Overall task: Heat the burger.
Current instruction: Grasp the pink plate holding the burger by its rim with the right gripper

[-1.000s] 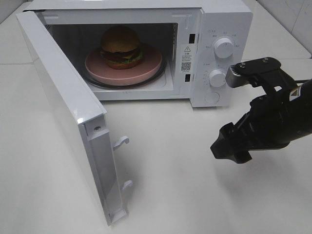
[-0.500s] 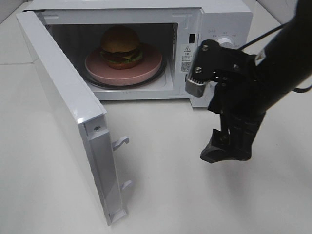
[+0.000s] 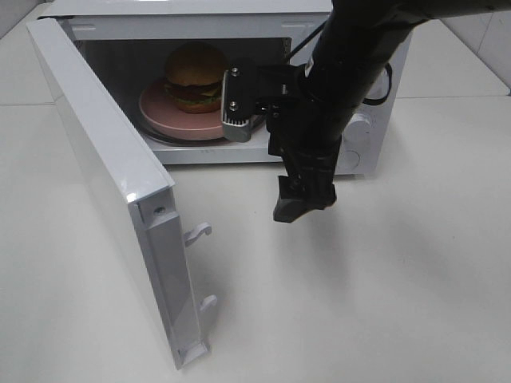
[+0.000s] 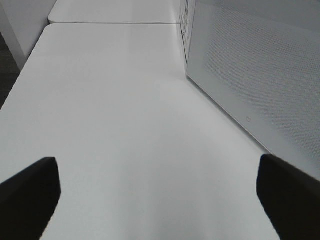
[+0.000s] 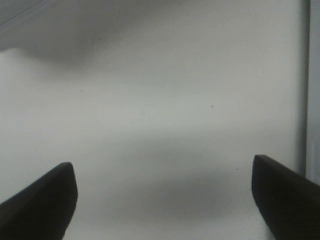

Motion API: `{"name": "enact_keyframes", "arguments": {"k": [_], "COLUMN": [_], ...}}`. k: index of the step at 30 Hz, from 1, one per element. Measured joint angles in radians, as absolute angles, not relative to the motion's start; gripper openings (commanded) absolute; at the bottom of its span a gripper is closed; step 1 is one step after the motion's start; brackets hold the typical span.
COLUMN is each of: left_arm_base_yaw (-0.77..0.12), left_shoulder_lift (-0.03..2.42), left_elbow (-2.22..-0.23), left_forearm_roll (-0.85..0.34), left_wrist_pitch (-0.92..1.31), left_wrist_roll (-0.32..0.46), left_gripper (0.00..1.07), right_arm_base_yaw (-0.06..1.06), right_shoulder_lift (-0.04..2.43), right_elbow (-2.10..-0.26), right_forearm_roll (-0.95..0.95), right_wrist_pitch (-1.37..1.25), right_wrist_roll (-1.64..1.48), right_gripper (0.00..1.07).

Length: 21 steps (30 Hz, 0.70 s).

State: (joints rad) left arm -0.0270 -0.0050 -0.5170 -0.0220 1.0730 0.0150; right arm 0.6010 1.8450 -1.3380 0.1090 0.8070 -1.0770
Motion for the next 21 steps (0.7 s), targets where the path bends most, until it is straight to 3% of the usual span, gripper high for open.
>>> {"name": "enact_keyframes", "arguments": {"k": [21], "left_arm_base_yaw": [-0.027], "left_shoulder_lift": [-0.005], "left_elbow": [-0.517], "left_forearm_roll": [-0.022], "left_wrist_pitch": [1.073], "left_wrist_roll": [0.015], "left_gripper": [1.01], "right_arm_base_yaw": [0.601], "right_shoulder_lift": [2.178], "right_elbow": [-1.818], "right_forearm_roll": [0.081], "right_wrist_pitch": [0.934], "right_wrist_roll": [-1.126], "right_gripper": [0.83]}}
